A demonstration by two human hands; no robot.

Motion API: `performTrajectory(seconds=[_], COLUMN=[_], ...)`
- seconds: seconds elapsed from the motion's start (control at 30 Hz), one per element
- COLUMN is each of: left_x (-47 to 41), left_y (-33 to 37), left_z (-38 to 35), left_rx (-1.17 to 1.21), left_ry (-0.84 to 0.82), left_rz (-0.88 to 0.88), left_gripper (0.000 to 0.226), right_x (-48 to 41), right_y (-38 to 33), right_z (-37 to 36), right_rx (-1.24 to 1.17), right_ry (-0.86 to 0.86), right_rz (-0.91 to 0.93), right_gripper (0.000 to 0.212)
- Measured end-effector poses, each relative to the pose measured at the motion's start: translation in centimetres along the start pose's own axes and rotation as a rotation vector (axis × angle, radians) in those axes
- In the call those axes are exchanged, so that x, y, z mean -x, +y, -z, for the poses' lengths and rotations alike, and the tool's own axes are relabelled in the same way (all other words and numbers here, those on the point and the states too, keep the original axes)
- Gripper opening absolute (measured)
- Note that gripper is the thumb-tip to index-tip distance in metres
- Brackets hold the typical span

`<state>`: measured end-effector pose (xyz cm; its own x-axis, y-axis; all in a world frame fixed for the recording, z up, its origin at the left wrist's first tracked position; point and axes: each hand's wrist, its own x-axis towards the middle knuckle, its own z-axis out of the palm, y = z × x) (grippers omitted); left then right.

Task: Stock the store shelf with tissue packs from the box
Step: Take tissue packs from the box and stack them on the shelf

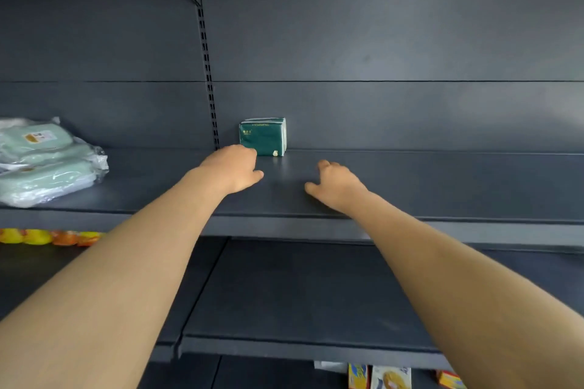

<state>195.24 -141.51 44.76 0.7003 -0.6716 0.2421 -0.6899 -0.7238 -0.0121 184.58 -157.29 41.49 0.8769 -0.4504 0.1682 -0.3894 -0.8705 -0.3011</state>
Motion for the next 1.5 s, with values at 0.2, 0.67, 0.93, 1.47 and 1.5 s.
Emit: performTrajectory(seconds=[0.2,0.67,0.93,1.47,1.5], left_x=[5.5,23.0,30.8,45.5,45.6], left_y=[5.9,25.3,33.6,34.8,34.7], left_z=[1.4,-4.5,-16.3,-32.9,-33.3], left_rx=[0.091,0.177,0.189,0.114,0.095], left_ry=[0.085,0.066,-0.233,-0.780,-0.767], left_rz=[-0.057,-0.006,-0.049,0.017,0.014], left_gripper=[0.028,0.035,0.034,0.063,0.064], right_x=[7.1,28.0,36.5,48.0,48.4], right_y=[5.1,24.9,34.1,38.8,38.7], right_z=[4.2,5.1,-5.8,-23.8,-24.4], right_rx=[0.064,0.292,0.234,-0.021,-0.037], right_ry=[0.064,-0.089,-0.417,-0.947,-0.934], right_rz=[0.060,0.228,0.128,-0.097,-0.101], right_gripper=[0.049,0.055,0.047,0.072,0.073])
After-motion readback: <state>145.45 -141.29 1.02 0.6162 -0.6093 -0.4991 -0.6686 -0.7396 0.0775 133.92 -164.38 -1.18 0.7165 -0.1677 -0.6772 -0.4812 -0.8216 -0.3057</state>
